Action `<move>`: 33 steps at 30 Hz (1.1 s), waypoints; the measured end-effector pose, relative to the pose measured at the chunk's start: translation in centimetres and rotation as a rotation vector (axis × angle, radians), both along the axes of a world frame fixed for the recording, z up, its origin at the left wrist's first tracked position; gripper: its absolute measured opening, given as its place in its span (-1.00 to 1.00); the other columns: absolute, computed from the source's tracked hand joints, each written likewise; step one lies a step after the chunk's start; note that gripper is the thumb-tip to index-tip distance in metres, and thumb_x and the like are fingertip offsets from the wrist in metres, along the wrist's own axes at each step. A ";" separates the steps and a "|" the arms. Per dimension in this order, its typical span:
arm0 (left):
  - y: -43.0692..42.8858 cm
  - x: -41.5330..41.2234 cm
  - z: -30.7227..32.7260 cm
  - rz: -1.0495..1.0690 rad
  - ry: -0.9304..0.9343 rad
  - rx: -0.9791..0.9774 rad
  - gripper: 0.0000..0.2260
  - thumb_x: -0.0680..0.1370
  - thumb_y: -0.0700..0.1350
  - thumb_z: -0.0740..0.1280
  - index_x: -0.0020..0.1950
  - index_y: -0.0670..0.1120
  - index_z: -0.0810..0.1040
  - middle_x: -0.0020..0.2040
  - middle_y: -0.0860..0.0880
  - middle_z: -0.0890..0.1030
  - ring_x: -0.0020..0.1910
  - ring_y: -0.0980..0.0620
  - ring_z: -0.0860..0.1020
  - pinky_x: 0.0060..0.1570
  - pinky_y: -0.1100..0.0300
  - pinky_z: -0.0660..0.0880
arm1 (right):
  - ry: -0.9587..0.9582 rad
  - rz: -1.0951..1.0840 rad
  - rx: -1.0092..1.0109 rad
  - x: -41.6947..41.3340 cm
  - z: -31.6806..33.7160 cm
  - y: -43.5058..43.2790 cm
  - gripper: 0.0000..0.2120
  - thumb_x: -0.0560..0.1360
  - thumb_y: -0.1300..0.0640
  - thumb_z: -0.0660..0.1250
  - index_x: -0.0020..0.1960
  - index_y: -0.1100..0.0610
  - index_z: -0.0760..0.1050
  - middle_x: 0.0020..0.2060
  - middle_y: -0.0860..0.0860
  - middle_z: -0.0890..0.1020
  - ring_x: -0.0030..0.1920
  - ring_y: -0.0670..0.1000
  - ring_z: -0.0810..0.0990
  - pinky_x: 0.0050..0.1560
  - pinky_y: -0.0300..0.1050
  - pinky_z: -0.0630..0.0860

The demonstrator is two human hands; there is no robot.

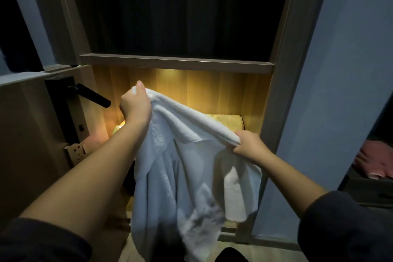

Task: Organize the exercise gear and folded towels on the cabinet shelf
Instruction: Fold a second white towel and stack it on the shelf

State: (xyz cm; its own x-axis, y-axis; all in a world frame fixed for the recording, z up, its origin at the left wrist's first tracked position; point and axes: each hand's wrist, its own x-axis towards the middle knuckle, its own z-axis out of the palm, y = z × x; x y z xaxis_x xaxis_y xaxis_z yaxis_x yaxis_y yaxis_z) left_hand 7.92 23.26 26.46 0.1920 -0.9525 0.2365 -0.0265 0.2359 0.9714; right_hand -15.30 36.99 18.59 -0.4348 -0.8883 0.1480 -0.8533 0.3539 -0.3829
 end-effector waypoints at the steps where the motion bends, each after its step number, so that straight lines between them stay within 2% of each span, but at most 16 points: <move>1: -0.1 0.2 0.0 0.003 -0.010 0.001 -0.76 0.65 0.08 0.16 0.01 -0.05 0.49 -0.05 -0.04 0.55 0.01 -0.04 0.52 0.12 0.09 0.48 | -0.033 -0.044 0.002 -0.6 -0.4 0.6 -0.91 0.44 0.25 0.33 -0.05 0.18 0.53 -0.16 0.07 0.57 -0.11 0.11 0.55 -0.21 -0.09 0.44; 4: -0.2 0.2 -0.5 -0.023 -0.161 -0.056 -0.78 0.60 0.01 0.23 0.10 -0.11 0.51 -0.02 -0.05 0.53 0.02 -0.08 0.50 -0.08 0.18 0.42 | -0.116 -0.097 -0.114 -1.9 -0.5 1.8 -0.91 0.46 0.28 0.26 -0.13 0.26 0.54 -0.20 0.16 0.59 -0.16 0.15 0.55 -0.30 -0.12 0.35; 6: 0.2 -0.1 -0.9 -0.113 -0.267 -0.129 -0.82 0.55 -0.06 0.30 0.10 -0.11 0.50 -0.01 -0.04 0.53 0.01 -0.07 0.50 -0.26 0.24 0.36 | -0.155 -0.049 -0.218 -1.4 0.4 1.9 -0.85 0.50 0.24 0.26 -0.13 0.32 0.54 -0.20 0.21 0.60 -0.18 0.14 0.52 -0.28 -0.10 0.33; 7: 0.5 -0.4 -1.1 -0.188 -0.316 -0.165 -0.82 0.54 -0.07 0.33 0.11 -0.09 0.52 0.01 -0.04 0.55 0.01 -0.05 0.51 -0.27 0.26 0.36 | -0.164 -0.013 -0.253 -0.9 1.0 1.8 -0.83 0.52 0.23 0.26 -0.12 0.33 0.55 -0.19 0.24 0.61 -0.18 0.14 0.52 -0.25 -0.09 0.34; 11: 2.3 -2.5 -1.9 -0.523 -0.569 -0.273 -0.72 0.51 0.10 0.40 0.18 0.06 0.58 0.16 0.09 0.55 0.15 0.10 0.47 -0.04 0.30 0.37 | -0.156 0.141 -0.348 1.6 3.4 1.3 -0.81 0.53 0.25 0.25 -0.09 0.37 0.56 -0.17 0.29 0.60 -0.14 0.20 0.52 -0.17 -0.02 0.42; 14: 3.6 -3.7 -2.7 -0.742 -0.648 -0.295 -0.59 0.47 0.17 0.42 0.29 0.12 0.55 0.30 0.13 0.53 0.27 0.16 0.43 0.18 0.20 0.33 | -0.182 0.198 -0.388 3.1 4.8 1.1 -0.85 0.51 0.23 0.28 -0.05 0.26 0.61 -0.16 0.16 0.64 -0.07 0.17 0.57 -0.06 0.09 0.50; 16: 3.9 -4.2 -3.1 -0.828 -0.633 -0.279 -0.64 0.45 0.17 0.45 0.23 0.18 0.60 0.26 0.16 0.57 0.24 0.17 0.47 0.20 0.18 0.37 | -0.223 0.207 -0.408 3.5 5.4 1.2 -0.87 0.49 0.23 0.30 -0.05 0.19 0.62 -0.17 0.09 0.65 -0.08 0.12 0.58 -0.07 0.06 0.53; 19: 4.1 -4.8 -3.5 -0.845 -0.617 -0.287 -0.91 0.47 0.07 0.45 -0.07 0.11 0.70 -0.07 0.11 0.69 -0.04 0.14 0.59 -0.02 0.13 0.48 | -0.224 0.196 -0.424 3.4 5.6 1.4 -0.86 0.47 0.25 0.33 -0.03 0.17 0.64 -0.15 0.05 0.66 -0.07 0.07 0.59 -0.07 0.01 0.52; 22: 4.1 -5.2 -3.9 -0.745 -0.529 -0.301 -0.88 0.51 -0.02 0.41 -0.21 0.02 0.66 -0.25 0.04 0.66 -0.20 0.10 0.57 -0.16 0.13 0.46 | -0.243 0.195 -0.426 2.6 5.3 1.7 -0.90 0.47 0.21 0.38 -0.03 0.13 0.64 -0.18 0.01 0.65 -0.11 0.02 0.59 -0.10 -0.03 0.52; 24: 3.6 -4.9 -4.0 -0.665 -0.443 -0.276 -0.84 0.53 -0.05 0.41 -0.27 0.03 0.63 -0.30 0.09 0.62 -0.25 0.15 0.54 -0.20 0.19 0.43 | -0.247 0.185 -0.384 1.5 4.9 2.3 -0.96 0.48 0.16 0.42 -0.11 0.04 0.62 -0.26 -0.05 0.63 -0.20 -0.02 0.59 -0.20 -0.09 0.52; 26: 2.9 -4.2 -4.1 -0.612 -0.382 -0.220 -0.83 0.53 -0.07 0.40 -0.27 0.00 0.63 -0.30 0.03 0.63 -0.26 0.08 0.54 -0.19 0.16 0.43 | -0.271 0.151 -0.353 0.1 4.3 2.9 -0.89 0.48 0.17 0.42 -0.18 -0.02 0.60 -0.33 -0.09 0.62 -0.27 -0.06 0.60 -0.29 -0.12 0.55; 29: 2.1 -3.3 -4.3 -0.563 -0.297 -0.159 -0.81 0.53 -0.08 0.41 -0.30 0.00 0.62 -0.32 0.02 0.62 -0.27 0.04 0.54 -0.22 0.17 0.44 | -0.216 0.052 -0.261 -2.3 3.3 3.3 -0.96 0.49 0.14 0.38 -0.11 0.07 0.62 -0.21 0.00 0.64 -0.14 0.02 0.60 -0.10 0.01 0.58; 31: 1.8 -3.1 -4.4 -0.548 -0.271 -0.136 -0.81 0.53 -0.08 0.41 -0.30 0.00 0.62 -0.32 0.03 0.62 -0.26 0.04 0.55 -0.23 0.18 0.45 | -0.176 0.034 -0.147 -2.9 2.5 3.3 -0.91 0.54 0.07 0.32 -0.05 0.08 0.56 -0.17 0.00 0.61 -0.12 0.01 0.58 -0.12 -0.02 0.54; 33: 1.8 -2.9 -4.4 -0.550 -0.270 -0.123 -0.81 0.53 -0.08 0.41 -0.29 -0.02 0.62 -0.32 0.03 0.62 -0.27 0.04 0.55 -0.23 0.17 0.45 | -0.184 0.018 -0.130 -3.0 1.7 3.1 -0.87 0.59 0.01 0.24 -0.02 0.05 0.48 -0.17 -0.01 0.59 -0.16 -0.02 0.55 -0.20 -0.09 0.49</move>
State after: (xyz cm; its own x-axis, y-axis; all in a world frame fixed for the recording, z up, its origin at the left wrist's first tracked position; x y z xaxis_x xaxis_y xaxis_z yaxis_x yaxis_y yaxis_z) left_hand 4.97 25.08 22.07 -0.4007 -0.8577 0.3222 -0.1102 0.3942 0.9124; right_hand -18.27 40.05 20.28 -0.4491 -0.8749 0.1814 -0.7709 0.2768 -0.5736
